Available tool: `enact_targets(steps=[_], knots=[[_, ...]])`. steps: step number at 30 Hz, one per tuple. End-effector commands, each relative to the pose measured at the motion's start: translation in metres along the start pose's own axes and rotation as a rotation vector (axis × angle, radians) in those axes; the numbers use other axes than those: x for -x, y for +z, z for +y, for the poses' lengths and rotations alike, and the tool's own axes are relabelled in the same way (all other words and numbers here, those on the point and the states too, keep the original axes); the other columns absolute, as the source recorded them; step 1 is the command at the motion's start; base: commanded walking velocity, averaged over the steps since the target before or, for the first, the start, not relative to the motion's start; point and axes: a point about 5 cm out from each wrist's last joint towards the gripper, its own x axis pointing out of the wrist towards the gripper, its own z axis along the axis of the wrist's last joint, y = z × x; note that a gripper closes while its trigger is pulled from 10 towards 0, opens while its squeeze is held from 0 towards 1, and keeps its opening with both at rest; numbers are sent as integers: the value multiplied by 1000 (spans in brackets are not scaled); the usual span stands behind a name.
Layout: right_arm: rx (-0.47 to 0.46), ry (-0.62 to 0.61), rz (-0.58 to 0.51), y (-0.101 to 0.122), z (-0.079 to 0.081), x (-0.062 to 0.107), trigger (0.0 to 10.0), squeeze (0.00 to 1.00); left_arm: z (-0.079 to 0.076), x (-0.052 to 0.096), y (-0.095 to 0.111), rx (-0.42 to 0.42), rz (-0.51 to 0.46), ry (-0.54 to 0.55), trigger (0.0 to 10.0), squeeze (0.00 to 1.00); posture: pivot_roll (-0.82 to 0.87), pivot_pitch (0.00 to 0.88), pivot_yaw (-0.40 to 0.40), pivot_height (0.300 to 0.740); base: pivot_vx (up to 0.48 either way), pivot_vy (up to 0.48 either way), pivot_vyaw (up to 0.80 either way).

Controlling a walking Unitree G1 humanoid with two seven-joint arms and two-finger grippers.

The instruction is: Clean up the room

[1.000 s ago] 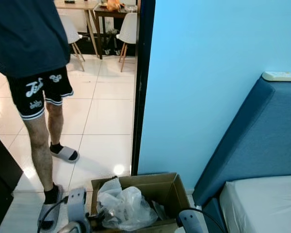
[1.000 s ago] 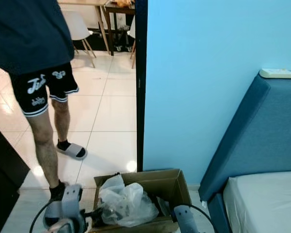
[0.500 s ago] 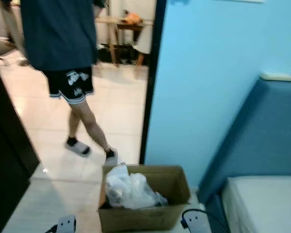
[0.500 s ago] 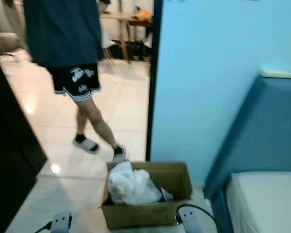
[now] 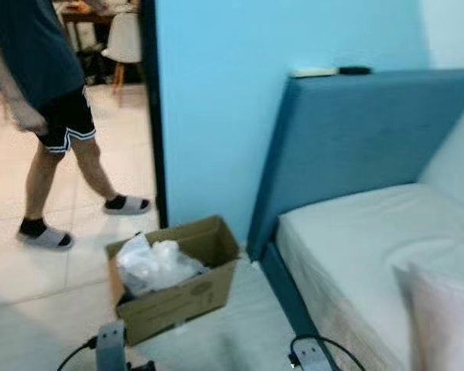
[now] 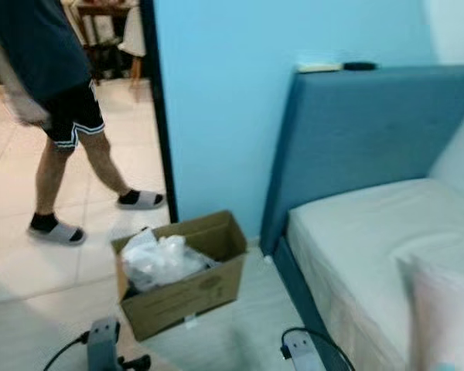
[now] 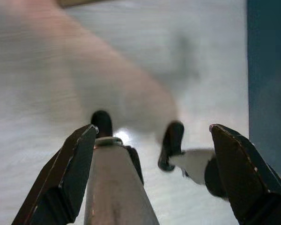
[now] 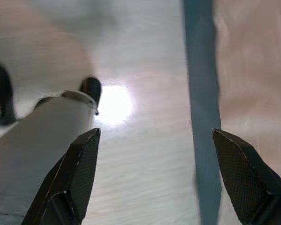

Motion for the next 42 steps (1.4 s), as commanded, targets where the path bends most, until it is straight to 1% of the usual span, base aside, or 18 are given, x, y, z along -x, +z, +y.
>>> enact_targets(steps=[1,7,14,23,25,26,28,30,35,37,38,39,40,42], knots=[[-6,9,18,-4,5,0,10000,0,2,0,0,-8,2,3,10000,0,146,0,-83,740,0,0,-763],[-8,7,17,-4,4,0,10000,0,1,0,4,-21,-13,-2,10000,0,148,0,-81,740,0,0,-759],[-16,-1,16,-3,3,0,10000,0,2,1,4,-70,-25,-7,10000,0,153,0,-81,740,0,0,-757],[-12,-4,21,-4,3,0,10000,0,-1,0,3,-98,-30,-27,10000,0,152,0,-86,740,0,0,-756],[-12,-3,22,-5,3,0,10000,0,-2,0,5,-124,-34,-32,10000,0,151,0,-83,740,0,0,-756],[-12,-3,22,-5,3,0,10000,0,-2,0,5,-124,-34,-32,10000,0,151,0,-83,740,0,0,-756],[-13,-3,24,-5,3,0,10000,0,-2,0,6,-161,-38,-40,10000,0,152,0,-82,740,0,0,-756],[-13,-2,27,-6,4,0,10000,0,0,1,6,-181,-38,-28,10000,0,155,0,-81,740,0,0,-756],[-12,0,29,-7,5,0,10000,0,3,1,5,-184,-37,-4,10000,0,161,0,-79,740,0,0,-756],[-10,3,30,-7,6,0,10000,0,2,1,7,-189,-43,1,10000,0,162,0,-77,740,0,0,-756],[-13,7,30,-7,7,0,10000,0,-2,0,14,-226,-63,-9,10000,0,158,0,-76,740,0,0,-756],[-13,7,30,-7,7,0,10000,0,-2,0,14,-226,-63,-9,10000,0,158,0,-76,740,0,0,-756],[-16,9,30,-7,8,0,10000,0,-4,-1,18,-251,-74,-19,10000,0,157,0,-78,740,0,0,-756],[-18,12,26,-6,9,0,10000,0,-14,-2,36,-373,-123,-79,10000,0,162,0,-94,740,0,0,-756]])
